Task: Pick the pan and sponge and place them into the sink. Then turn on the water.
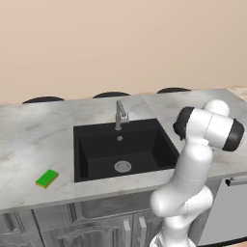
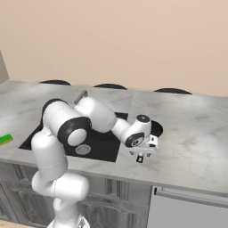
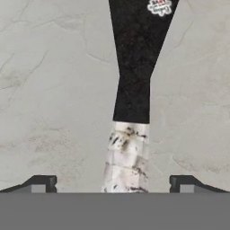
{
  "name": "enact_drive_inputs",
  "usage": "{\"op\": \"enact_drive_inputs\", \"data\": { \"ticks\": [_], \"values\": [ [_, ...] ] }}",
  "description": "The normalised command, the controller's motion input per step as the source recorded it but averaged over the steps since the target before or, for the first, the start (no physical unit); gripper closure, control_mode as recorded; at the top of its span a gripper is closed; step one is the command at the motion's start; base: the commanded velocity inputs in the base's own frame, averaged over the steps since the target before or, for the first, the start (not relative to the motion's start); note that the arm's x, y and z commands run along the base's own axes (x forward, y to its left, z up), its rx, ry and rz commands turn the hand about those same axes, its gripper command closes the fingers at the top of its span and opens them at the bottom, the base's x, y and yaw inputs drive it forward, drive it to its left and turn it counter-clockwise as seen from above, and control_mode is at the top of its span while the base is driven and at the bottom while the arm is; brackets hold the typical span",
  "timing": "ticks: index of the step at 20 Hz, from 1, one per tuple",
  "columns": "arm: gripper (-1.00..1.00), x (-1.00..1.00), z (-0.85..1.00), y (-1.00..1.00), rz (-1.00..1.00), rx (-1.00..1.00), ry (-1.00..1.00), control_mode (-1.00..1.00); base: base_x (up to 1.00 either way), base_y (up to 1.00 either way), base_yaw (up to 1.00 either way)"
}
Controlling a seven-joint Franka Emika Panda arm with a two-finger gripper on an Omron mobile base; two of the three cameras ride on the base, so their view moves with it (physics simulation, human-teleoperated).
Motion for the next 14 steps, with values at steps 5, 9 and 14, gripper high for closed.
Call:
{"op": "enact_drive_inputs", "data": {
  "ticks": [5,9,14],
  "values": [
    [-1.00,0.05,-0.24,-0.11,0.03,0.00,0.00,-1.00,0.00,0.00,0.00],
    [-1.00,0.03,-0.22,-0.14,0.03,0.00,0.00,-1.00,0.00,0.00,0.00],
    [1.00,0.00,-0.21,-0.04,0.02,0.00,0.00,-1.00,0.00,0.00,0.00]
  ]
}}
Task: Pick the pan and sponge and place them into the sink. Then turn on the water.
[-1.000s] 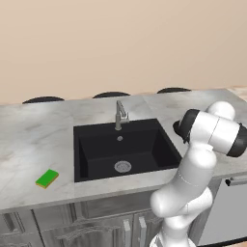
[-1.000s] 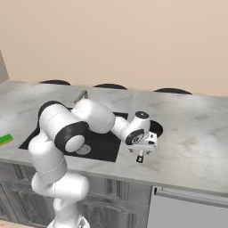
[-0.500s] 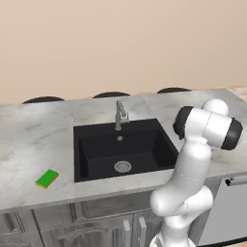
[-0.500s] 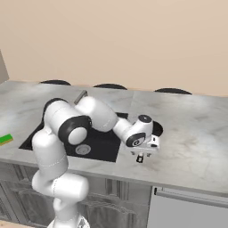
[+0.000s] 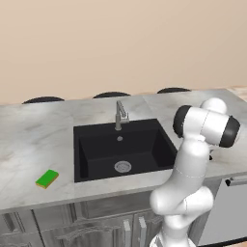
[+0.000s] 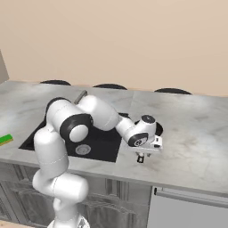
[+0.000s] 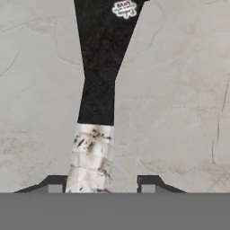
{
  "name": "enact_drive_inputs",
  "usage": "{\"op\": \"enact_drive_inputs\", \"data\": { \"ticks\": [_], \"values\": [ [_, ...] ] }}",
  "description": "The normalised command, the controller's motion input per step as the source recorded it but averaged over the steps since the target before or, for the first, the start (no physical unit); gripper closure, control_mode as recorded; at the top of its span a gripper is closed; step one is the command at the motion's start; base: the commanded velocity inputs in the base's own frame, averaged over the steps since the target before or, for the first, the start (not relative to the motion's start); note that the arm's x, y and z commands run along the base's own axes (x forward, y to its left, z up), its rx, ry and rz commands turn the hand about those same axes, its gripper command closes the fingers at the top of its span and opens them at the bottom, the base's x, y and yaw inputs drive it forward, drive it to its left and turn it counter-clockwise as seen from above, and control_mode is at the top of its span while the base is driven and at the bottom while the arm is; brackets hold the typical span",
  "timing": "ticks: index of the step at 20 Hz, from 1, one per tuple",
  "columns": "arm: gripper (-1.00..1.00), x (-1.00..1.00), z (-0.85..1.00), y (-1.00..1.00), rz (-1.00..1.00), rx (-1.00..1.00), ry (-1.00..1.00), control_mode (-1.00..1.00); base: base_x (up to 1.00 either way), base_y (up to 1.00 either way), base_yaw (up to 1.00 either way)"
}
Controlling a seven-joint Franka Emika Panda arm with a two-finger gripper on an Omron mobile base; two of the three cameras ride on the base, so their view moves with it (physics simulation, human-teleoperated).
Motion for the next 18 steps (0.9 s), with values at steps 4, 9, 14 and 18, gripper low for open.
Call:
{"op": "enact_drive_inputs", "data": {
  "ticks": [4,9,14,18],
  "values": [
    [1.00,0.00,-0.11,0.00,0.00,0.00,0.00,-1.00,0.00,0.00,0.00],
    [1.00,-0.41,0.08,0.00,0.06,0.00,-0.05,-1.00,0.00,0.00,0.00],
    [1.00,-0.89,0.94,0.15,0.11,0.00,-0.22,-1.00,0.00,0.00,0.00],
    [1.00,-0.75,0.49,0.79,0.25,0.00,-0.02,-1.00,0.00,0.00,0.00]
  ]
}}
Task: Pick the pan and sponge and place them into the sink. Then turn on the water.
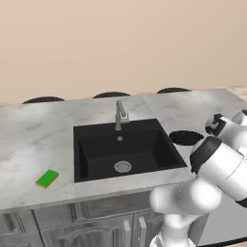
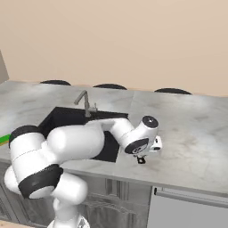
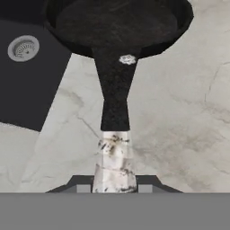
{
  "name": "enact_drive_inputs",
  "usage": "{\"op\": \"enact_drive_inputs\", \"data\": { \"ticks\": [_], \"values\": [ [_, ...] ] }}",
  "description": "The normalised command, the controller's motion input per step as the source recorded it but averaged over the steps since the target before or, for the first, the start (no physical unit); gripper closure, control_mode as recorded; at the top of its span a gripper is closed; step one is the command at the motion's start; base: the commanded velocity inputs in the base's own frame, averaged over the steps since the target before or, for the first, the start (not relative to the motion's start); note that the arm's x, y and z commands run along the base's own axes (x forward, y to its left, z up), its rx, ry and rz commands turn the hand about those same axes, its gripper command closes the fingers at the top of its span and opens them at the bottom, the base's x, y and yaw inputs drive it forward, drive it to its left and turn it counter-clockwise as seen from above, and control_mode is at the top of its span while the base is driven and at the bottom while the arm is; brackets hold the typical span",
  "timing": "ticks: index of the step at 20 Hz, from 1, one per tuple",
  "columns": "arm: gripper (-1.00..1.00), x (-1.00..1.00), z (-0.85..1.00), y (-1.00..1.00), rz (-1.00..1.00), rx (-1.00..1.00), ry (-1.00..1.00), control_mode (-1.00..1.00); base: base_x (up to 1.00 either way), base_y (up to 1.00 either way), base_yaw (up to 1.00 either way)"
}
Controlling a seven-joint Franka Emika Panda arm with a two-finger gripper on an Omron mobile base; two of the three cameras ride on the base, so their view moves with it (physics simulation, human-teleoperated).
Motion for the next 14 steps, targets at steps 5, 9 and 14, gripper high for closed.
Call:
{"op": "enact_drive_inputs", "data": {
  "ticks": [5,9,14],
  "values": [
    [1.00,-0.29,0.06,1.00,0.34,-0.03,0.00,-1.00,0.00,0.00,0.00],
    [1.00,-0.03,0.06,1.00,0.35,-0.06,0.00,-1.00,0.00,0.00,0.00],
    [1.00,0.14,0.21,0.82,0.32,-0.01,0.00,-1.00,0.00,0.00,0.00]
  ]
}}
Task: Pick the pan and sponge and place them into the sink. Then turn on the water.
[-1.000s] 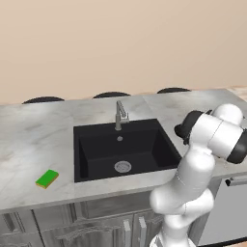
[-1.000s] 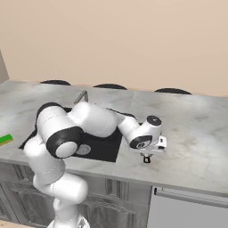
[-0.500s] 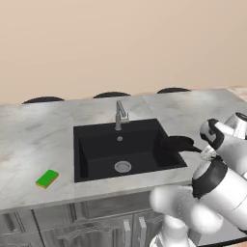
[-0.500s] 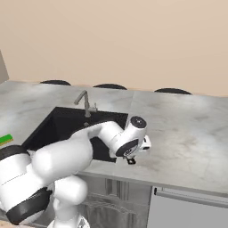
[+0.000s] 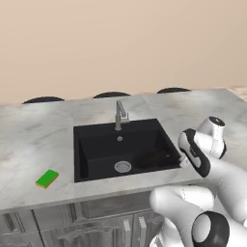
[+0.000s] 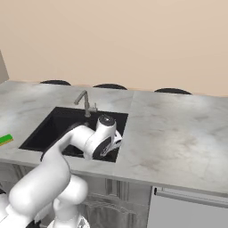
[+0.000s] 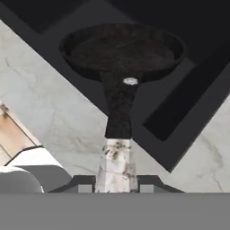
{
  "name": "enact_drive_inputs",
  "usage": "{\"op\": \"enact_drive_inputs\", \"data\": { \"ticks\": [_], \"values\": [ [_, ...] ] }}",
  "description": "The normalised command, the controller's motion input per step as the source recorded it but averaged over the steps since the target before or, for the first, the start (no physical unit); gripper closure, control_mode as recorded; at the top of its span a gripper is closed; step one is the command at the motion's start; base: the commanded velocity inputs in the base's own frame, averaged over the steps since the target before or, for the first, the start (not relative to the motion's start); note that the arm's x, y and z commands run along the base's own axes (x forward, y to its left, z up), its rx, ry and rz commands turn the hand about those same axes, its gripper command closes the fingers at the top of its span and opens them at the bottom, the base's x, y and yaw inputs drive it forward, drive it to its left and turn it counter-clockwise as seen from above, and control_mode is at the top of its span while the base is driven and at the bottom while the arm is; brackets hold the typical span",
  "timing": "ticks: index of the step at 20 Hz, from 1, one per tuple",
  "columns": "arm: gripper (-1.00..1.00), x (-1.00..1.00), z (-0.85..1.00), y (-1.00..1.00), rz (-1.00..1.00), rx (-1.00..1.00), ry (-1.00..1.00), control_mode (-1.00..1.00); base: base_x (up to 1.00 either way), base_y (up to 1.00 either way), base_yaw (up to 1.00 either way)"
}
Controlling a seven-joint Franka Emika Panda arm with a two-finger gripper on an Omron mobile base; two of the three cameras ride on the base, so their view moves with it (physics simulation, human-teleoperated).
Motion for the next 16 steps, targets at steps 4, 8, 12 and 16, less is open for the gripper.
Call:
{"op": "enact_drive_inputs", "data": {
  "ticks": [4,8,12,16],
  "values": [
    [1.00,0.27,0.04,0.43,0.30,0.00,0.00,-1.00,0.00,0.00,0.00],
    [1.00,0.34,0.00,0.24,0.28,0.00,0.00,-1.00,0.00,0.00,0.00],
    [1.00,0.65,0.00,0.37,0.26,0.00,0.00,-1.00,0.00,0.00,0.00],
    [1.00,0.78,0.00,0.28,0.23,0.00,0.00,-1.00,0.00,0.00,0.00]
  ]
}}
